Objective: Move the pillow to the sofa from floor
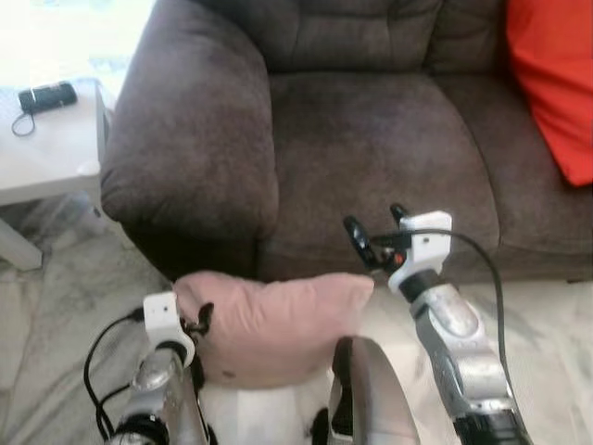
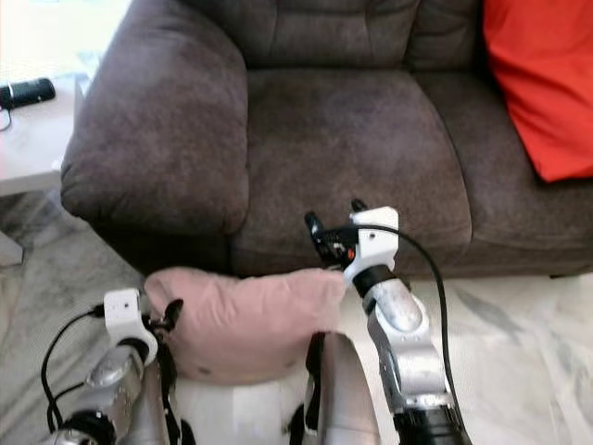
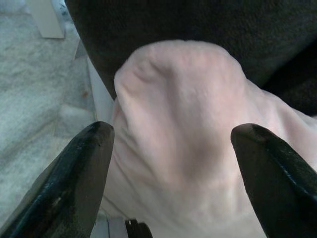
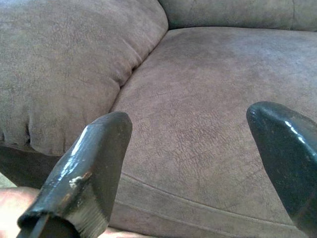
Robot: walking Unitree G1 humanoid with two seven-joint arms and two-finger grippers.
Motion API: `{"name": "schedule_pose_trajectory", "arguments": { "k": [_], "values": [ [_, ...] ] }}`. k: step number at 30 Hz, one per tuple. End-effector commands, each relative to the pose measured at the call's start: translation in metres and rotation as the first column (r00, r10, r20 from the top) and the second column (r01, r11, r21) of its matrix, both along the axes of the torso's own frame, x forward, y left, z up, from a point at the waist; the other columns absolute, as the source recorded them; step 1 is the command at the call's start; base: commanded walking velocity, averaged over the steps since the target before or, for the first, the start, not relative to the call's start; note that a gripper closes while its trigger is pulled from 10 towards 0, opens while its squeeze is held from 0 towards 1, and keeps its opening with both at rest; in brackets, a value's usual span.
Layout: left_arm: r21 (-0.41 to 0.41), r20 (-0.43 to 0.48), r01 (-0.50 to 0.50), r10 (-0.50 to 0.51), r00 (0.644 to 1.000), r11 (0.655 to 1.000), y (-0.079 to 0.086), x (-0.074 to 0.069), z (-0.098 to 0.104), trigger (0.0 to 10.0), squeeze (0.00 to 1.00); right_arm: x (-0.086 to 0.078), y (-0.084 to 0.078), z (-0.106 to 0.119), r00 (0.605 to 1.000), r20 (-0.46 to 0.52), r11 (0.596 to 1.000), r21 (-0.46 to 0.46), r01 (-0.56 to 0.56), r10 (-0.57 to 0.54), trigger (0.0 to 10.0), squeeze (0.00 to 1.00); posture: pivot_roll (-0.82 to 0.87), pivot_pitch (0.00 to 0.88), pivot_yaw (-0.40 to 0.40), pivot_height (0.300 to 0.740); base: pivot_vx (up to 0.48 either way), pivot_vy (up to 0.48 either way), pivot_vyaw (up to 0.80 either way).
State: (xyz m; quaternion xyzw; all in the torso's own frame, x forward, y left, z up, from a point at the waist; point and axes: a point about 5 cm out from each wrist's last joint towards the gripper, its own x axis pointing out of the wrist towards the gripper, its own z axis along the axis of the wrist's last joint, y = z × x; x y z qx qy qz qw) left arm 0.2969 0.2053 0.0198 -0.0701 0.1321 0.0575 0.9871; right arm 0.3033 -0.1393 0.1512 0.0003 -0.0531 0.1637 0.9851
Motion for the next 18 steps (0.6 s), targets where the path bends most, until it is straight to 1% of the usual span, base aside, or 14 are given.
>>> {"name": "schedule_pose_trajectory", "arguments": {
  "k": [1,3,4,11,12,13,18],
  "values": [
    [-0.008,0.009,-0.005,0.005,1.0,1.0,0.0,-0.001,0.0,10.0,0.0,-0.004,-0.003,0.004,1.0,-0.001,1.0,0.011,-0.001,0.001,10.0,0.0,-0.02,0.334,-0.148,0.525,0.0,0.0,0.0],
    [-0.005,0.041,0.002,-0.002,0.999,1.0,0.002,0.004,0.007,10.0,0.0,-0.005,-0.002,0.007,1.0,0.003,1.0,0.016,-0.007,0.007,10.0,0.0,-0.03,0.346,-0.153,0.525,0.0,0.0,0.0],
    [-0.002,0.064,0.007,-0.007,0.998,1.0,0.004,0.01,0.014,10.0,0.0,-0.006,0.0,0.01,1.0,0.003,1.0,0.02,-0.012,0.012,10.0,0.0,-0.03,0.35,-0.155,0.525,0.0,0.0,0.0],
    [0.002,0.102,0.026,-0.026,0.994,1.0,0.009,0.019,0.026,10.0,0.0,-0.013,0.0,0.015,1.0,-0.003,0.999,0.023,-0.022,0.023,10.0,0.0,-0.04,0.375,-0.165,0.525,0.0,0.0,0.0],
    [0.005,0.103,0.028,-0.028,0.994,1.0,0.01,0.019,0.027,10.0,0.08,-0.014,-0.001,0.016,1.0,-0.004,0.999,0.022,-0.023,0.023,10.0,0.0,-0.05,0.379,-0.166,0.525,0.0,0.0,0.0],
    [0.007,0.106,0.028,-0.029,0.994,1.0,0.011,0.021,0.028,10.0,1.0,-0.016,-0.001,0.016,1.0,-0.008,1.0,0.021,-0.023,0.023,10.0,0.0,-0.05,0.385,-0.167,0.525,0.0,0.0,0.0],
    [-0.006,0.108,0.02,-0.02,0.994,1.0,0.015,0.023,0.031,10.0,1.0,-0.021,-0.003,0.018,0.999,-0.023,1.0,0.017,-0.024,0.025,10.0,0.0,-0.06,0.403,-0.17,0.525,0.0,0.0,0.0]
  ]
}}
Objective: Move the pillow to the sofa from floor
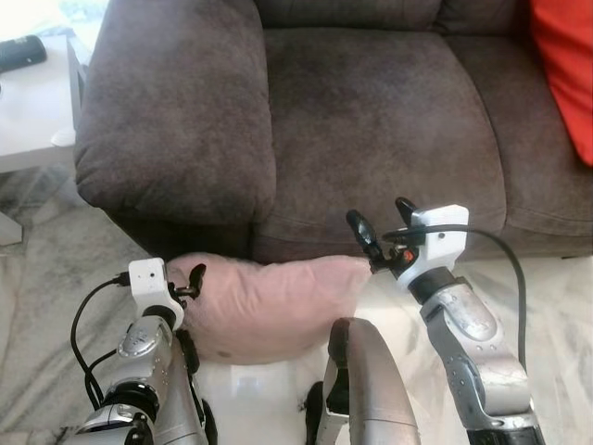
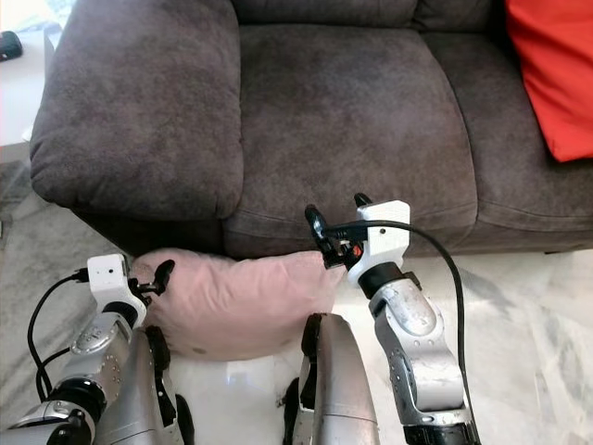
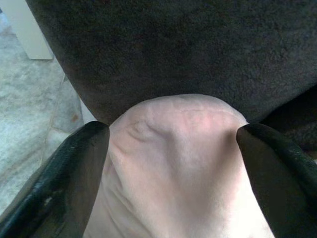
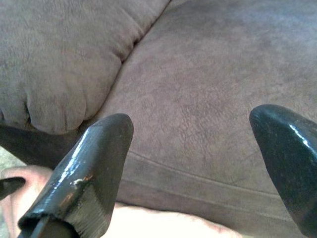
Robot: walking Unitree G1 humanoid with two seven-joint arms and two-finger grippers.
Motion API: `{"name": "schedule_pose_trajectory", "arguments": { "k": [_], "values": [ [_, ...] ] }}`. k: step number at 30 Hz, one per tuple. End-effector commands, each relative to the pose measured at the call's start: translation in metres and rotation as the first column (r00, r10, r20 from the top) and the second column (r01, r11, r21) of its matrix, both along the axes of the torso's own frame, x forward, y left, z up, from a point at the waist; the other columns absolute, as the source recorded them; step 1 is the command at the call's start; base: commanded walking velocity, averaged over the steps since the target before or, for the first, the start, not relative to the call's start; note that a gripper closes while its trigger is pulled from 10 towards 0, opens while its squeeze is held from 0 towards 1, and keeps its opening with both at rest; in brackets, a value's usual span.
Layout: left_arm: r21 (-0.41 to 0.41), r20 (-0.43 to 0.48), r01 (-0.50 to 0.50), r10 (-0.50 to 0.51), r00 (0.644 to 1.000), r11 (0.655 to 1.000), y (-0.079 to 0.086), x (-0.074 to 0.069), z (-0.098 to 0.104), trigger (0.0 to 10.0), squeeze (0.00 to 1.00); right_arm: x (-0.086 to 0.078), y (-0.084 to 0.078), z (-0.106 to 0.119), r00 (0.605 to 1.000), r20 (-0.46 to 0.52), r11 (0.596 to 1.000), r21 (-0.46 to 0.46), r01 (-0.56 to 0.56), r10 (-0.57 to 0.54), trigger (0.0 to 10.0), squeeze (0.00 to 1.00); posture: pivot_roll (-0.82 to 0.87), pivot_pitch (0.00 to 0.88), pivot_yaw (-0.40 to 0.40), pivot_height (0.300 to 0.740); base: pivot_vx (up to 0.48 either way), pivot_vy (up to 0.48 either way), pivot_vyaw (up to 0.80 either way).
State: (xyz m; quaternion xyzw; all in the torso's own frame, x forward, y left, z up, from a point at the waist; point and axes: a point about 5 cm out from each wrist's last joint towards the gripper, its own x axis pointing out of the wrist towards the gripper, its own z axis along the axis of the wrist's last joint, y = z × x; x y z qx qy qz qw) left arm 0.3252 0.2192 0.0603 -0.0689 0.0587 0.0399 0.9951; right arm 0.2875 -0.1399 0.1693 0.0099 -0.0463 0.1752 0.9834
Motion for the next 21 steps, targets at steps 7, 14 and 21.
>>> {"name": "schedule_pose_trajectory", "arguments": {
  "k": [7,14,21],
  "values": [
    [-0.041,-0.03,-0.002,0.0,1.0,0.999,0.002,-0.005,-0.008,10.0,1.0,-0.012,-0.001,0.0,1.0,-0.025,1.0,0.002,-0.007,0.007,10.0,0.0,-0.06,0.423,-0.174,0.525,0.0,0.0,0.0],
    [-0.114,-0.043,0.077,-0.082,0.996,0.99,-0.008,-0.004,-0.011,10.0,0.0,-0.017,-0.003,0.001,0.999,-0.042,1.0,-0.002,-0.005,0.005,10.0,0.0,-0.08,0.434,-0.181,0.525,0.0,0.0,0.0],
    [-0.11,-0.073,0.073,-0.081,0.994,0.991,-0.015,-0.005,-0.017,10.0,0.0,-0.023,-0.006,0.003,0.999,-0.054,1.0,-0.011,-0.006,0.005,10.0,0.0,-0.1,0.43,-0.19,0.525,0.0,0.0,0.0]
  ]
}}
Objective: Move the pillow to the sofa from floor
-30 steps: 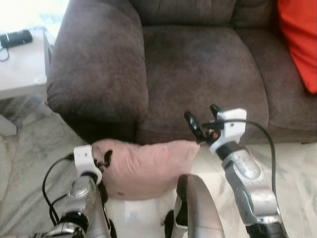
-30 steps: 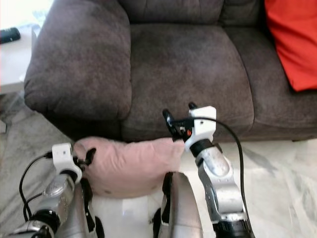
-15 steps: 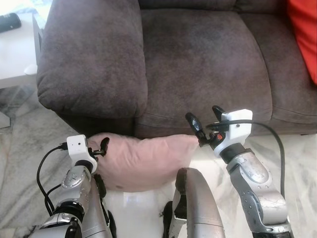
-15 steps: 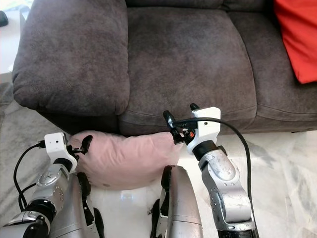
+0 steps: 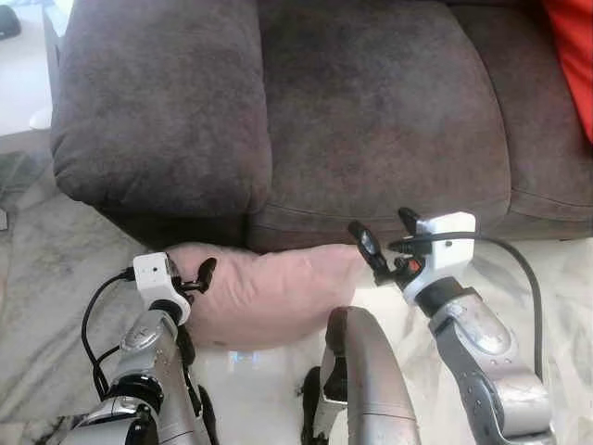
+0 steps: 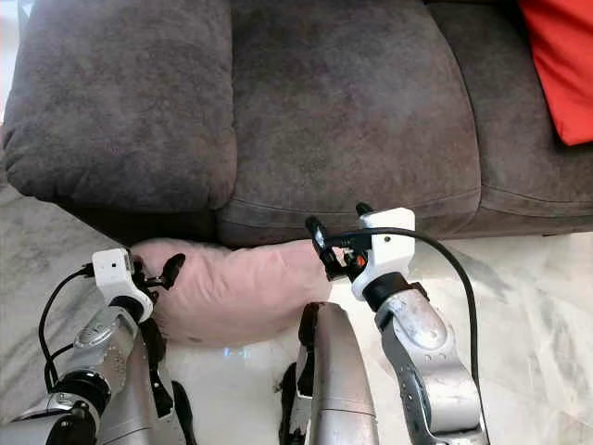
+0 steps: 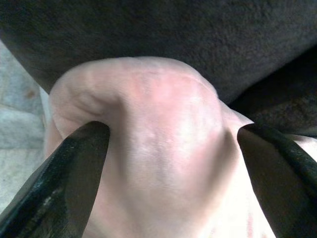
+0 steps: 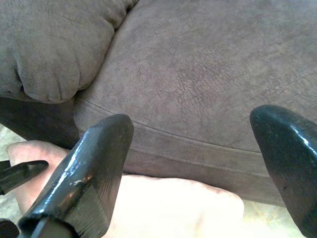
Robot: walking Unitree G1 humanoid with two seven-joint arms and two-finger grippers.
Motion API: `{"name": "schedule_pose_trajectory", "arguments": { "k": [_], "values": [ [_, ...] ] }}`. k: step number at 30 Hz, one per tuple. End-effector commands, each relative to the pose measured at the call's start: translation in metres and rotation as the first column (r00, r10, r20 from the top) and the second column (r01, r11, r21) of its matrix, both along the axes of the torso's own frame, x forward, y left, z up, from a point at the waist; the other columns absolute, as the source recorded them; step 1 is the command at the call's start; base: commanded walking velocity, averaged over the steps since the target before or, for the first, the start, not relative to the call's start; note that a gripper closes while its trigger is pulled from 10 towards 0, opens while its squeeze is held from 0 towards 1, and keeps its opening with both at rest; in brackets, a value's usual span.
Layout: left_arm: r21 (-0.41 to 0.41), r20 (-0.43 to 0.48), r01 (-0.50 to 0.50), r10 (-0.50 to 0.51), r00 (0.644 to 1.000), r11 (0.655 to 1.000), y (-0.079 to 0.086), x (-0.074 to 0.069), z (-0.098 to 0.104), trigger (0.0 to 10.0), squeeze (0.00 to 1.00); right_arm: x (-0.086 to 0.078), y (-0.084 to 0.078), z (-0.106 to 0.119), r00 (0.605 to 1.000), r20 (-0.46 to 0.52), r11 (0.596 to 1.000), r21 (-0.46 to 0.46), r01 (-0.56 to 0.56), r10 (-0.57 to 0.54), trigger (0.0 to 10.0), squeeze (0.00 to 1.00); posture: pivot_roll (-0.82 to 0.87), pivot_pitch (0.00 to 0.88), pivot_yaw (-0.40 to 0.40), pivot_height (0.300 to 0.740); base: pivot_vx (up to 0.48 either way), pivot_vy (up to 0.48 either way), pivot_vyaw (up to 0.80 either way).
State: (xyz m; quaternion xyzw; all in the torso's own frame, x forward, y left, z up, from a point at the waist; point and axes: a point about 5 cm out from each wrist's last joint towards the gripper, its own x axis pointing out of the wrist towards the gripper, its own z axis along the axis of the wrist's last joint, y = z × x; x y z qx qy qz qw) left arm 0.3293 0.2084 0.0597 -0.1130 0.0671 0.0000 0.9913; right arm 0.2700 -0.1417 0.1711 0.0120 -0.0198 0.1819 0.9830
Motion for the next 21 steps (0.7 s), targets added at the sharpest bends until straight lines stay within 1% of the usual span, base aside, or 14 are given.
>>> {"name": "schedule_pose_trajectory", "arguments": {
  "k": [1,5,11,13,19,20,21],
  "values": [
    [0.006,-0.084,-0.009,0.009,0.996,1.0,-0.002,-0.009,-0.017,10.0,0.0,-0.006,-0.004,0.001,1.0,-0.003,1.0,-0.007,0.008,-0.008,10.0,0.0,-0.11,0.429,-0.192,0.525,0.0,0.0,0.0],
    [0.058,-0.119,-0.069,0.076,0.99,0.996,0.006,-0.011,-0.02,10.0,0.0,-0.009,-0.006,0.003,1.0,-0.005,1.0,-0.014,0.003,-0.003,10.0,0.0,-0.12,0.425,-0.201,0.525,0.0,0.0,0.0],
    [0.086,-0.109,-0.133,0.142,0.984,0.987,0.012,-0.009,-0.017,10.0,0.0,-0.013,-0.009,0.006,1.0,-0.008,1.0,-0.024,0.0,0.0,10.0,0.0,-0.14,0.425,-0.205,0.525,0.0,0.0,0.0],
    [0.077,-0.102,-0.147,0.154,0.983,0.986,0.011,-0.008,-0.015,10.0,0.0,-0.015,-0.01,0.007,1.0,-0.008,1.0,-0.026,0.0,0.0,10.0,0.0,-0.14,0.426,-0.206,0.525,0.0,0.0,0.0],
    [0.06,-0.13,-0.129,0.135,0.982,0.99,0.003,-0.006,-0.017,10.0,0.0,-0.019,-0.011,0.009,1.0,-0.015,0.999,-0.032,0.002,-0.003,10.0,0.0,-0.16,0.433,-0.207,0.525,0.0,0.0,0.0],
    [0.058,-0.139,-0.13,0.137,0.981,0.99,0.003,-0.006,-0.019,0.0,0.0,-0.019,-0.011,0.009,1.0,-0.016,0.999,-0.032,0.002,-0.003,10.0,0.0,-0.16,0.434,-0.209,0.525,0.0,0.0,0.0],
    [0.058,-0.139,-0.13,0.137,0.981,0.99,0.003,-0.006,-0.019,0.0,0.0,-0.019,-0.011,0.009,1.0,-0.016,0.999,-0.032,0.002,-0.003,10.0,0.0,-0.16,0.434,-0.209,0.525,0.0,0.0,0.0]
  ]
}}
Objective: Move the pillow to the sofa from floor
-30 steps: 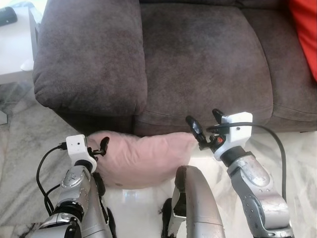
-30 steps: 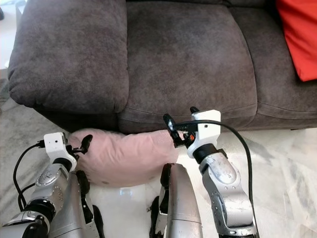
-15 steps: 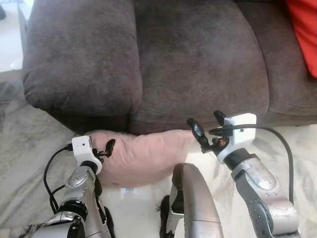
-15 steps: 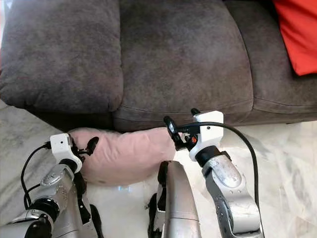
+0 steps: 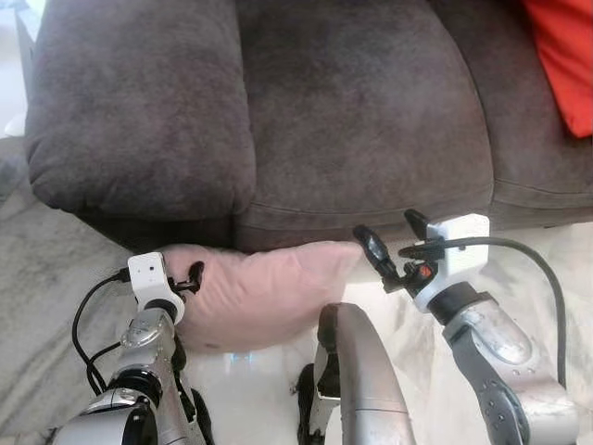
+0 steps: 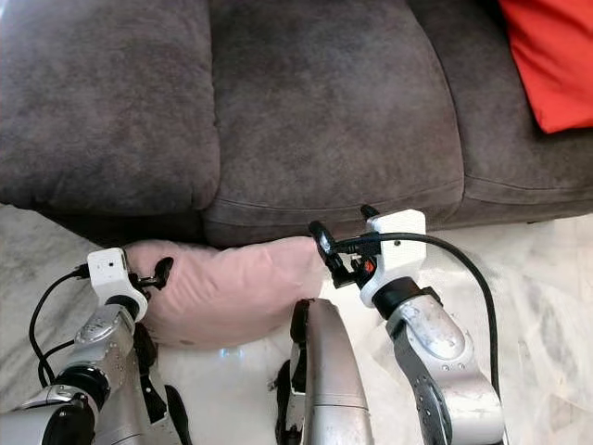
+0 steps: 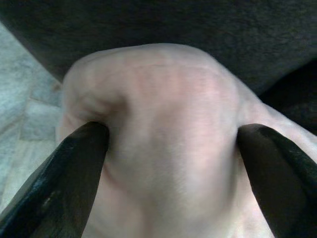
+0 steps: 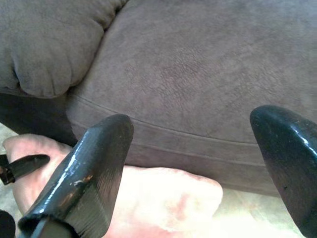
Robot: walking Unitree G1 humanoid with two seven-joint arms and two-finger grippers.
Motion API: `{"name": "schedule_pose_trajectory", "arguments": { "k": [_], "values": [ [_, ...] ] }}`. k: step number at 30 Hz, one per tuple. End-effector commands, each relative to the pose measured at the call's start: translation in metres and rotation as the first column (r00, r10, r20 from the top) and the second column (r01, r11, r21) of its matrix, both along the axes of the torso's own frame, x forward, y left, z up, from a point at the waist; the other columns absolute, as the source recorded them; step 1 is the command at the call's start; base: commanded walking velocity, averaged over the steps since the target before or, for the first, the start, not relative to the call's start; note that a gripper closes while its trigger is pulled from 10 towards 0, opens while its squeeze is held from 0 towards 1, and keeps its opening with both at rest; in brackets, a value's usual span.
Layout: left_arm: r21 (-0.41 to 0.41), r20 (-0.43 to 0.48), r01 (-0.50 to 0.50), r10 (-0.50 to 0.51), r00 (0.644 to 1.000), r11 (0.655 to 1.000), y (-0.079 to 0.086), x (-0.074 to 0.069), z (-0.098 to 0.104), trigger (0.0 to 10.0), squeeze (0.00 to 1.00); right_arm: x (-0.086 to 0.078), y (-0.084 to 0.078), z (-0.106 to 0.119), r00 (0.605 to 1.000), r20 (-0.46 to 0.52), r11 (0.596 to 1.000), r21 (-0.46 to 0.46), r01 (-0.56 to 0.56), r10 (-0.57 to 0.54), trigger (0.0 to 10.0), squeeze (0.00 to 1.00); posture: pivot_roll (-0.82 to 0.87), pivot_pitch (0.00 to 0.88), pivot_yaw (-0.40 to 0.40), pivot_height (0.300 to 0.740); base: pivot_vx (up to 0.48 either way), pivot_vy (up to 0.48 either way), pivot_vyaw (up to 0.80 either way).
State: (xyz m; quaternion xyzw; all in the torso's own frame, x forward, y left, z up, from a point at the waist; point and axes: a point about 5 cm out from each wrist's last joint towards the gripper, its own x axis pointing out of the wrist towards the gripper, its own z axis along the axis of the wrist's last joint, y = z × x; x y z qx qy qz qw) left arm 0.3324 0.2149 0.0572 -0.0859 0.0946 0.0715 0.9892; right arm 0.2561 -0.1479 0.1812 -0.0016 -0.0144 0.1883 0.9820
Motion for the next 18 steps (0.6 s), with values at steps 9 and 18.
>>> {"name": "schedule_pose_trajectory", "arguments": {
  "k": [9,18],
  "values": [
    [0.018,-0.112,-0.011,0.013,0.994,1.0,-0.0053,-0.0151,-0.0248,0.0,0.0,-0.0101,-0.008,0.0006,1.0,-0.021,1.0,-0.013,0.019,-0.019,10.0,0.0,-0.17,0.442,-0.213,0.525,0.0,0.0,0.0],
    [0.057,-0.13,-0.028,0.035,0.991,0.998,-0.0017,-0.0163,-0.0259,0.0,0.0,-0.0103,-0.0071,0.002,1.0,-0.026,1.0,-0.014,0.018,-0.018,10.0,0.0,-0.18,0.445,-0.214,0.525,0.0,0.0,0.0]
  ]
}}
